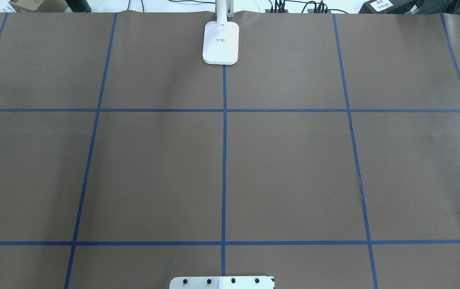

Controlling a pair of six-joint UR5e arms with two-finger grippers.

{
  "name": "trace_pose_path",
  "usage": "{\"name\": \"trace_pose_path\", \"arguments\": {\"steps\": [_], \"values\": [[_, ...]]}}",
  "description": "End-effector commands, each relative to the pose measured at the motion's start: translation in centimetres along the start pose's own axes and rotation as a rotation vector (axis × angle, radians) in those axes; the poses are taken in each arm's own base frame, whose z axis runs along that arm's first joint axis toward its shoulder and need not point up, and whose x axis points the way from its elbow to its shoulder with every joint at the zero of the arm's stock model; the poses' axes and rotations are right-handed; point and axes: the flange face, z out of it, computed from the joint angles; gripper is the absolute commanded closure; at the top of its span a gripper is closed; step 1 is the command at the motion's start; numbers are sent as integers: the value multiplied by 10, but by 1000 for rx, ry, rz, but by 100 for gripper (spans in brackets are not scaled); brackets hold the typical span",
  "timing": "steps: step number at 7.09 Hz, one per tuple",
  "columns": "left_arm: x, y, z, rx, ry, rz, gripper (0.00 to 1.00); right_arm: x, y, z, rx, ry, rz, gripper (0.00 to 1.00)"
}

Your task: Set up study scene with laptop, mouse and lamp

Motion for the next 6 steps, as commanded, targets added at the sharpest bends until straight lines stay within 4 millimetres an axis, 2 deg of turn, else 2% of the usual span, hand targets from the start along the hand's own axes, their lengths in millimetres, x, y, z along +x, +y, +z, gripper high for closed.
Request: {"name": "trace_pose_path", "arguments": {"steps": [1, 2, 3, 6], "values": [[-38, -2, 37, -45, -57, -186, 0, -9, 1, -2, -11, -59, -5, 1], [-57, -7, 55, -60, -90, -227, 0, -13, -2, -5, -6, -64, -13, 1], [-66, -6, 61, -68, -100, -242, 0, -19, -9, -8, 2, -66, -24, 1], [-85, -16, 75, -93, -108, -286, 0, -16, -9, -7, -1, -66, -22, 1]]}}
